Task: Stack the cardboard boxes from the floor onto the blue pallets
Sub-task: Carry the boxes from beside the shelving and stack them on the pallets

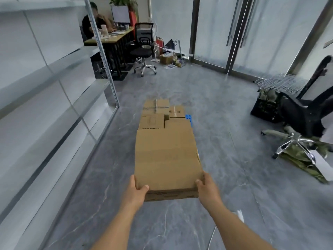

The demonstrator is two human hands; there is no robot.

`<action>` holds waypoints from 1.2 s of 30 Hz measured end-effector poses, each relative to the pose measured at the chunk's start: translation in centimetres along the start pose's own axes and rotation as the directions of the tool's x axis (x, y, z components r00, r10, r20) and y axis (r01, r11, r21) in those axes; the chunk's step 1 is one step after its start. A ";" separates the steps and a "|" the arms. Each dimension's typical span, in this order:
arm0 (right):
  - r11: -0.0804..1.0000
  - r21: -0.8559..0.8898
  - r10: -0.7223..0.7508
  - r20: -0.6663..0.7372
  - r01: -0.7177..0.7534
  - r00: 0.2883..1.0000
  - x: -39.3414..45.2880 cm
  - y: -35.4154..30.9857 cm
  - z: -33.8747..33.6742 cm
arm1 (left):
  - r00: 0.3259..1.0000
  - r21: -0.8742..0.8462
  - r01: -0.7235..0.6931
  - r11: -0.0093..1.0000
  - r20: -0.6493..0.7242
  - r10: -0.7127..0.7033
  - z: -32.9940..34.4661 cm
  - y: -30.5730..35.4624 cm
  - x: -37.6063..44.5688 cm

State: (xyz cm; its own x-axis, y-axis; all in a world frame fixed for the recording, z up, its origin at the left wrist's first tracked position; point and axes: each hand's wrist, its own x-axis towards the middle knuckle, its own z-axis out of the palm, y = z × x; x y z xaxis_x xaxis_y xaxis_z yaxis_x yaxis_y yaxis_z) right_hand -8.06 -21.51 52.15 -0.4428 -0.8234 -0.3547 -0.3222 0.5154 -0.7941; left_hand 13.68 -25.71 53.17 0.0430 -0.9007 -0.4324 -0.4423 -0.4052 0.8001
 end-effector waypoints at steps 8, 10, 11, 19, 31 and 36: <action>0.999 0.043 0.030 -0.072 -0.027 0.997 8.9 -0.8 -3.2 | 0.997 0.044 -0.042 0.998 0.064 0.039 5.0 6.5 7.2; 0.998 0.043 0.044 -0.098 -0.040 0.994 10.9 -1.2 -3.7 | 0.995 0.070 -0.049 0.996 0.088 0.043 5.9 8.0 9.4; 0.998 0.044 0.054 -0.108 -0.050 0.993 12.0 -1.4 -4.0 | 0.994 0.082 -0.055 0.995 0.101 0.047 6.3 8.7 10.6; 0.989 0.099 0.123 -0.186 -0.106 0.975 22.6 -5.5 -5.7 | 0.983 0.145 -0.087 0.986 0.172 0.062 9.7 15.8 22.3; 0.981 0.129 0.178 -0.273 -0.148 0.945 36.3 -13.0 -7.3 | 0.959 0.182 -0.135 0.974 0.271 0.082 12.2 26.5 37.2; 0.981 0.131 0.179 -0.299 -0.146 0.937 40.5 -13.3 -9.6 | 0.948 0.167 -0.151 0.974 0.304 0.095 15.4 28.9 40.5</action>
State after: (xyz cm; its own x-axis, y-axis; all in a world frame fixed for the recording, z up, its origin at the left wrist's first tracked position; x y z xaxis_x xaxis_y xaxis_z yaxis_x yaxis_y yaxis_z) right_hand -29.77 -59.37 53.09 -0.7231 -0.6083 -0.3272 -0.1414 0.5941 -0.7919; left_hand -11.20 -71.45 52.40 -0.2734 -0.8446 -0.4603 -0.5870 -0.2326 0.7755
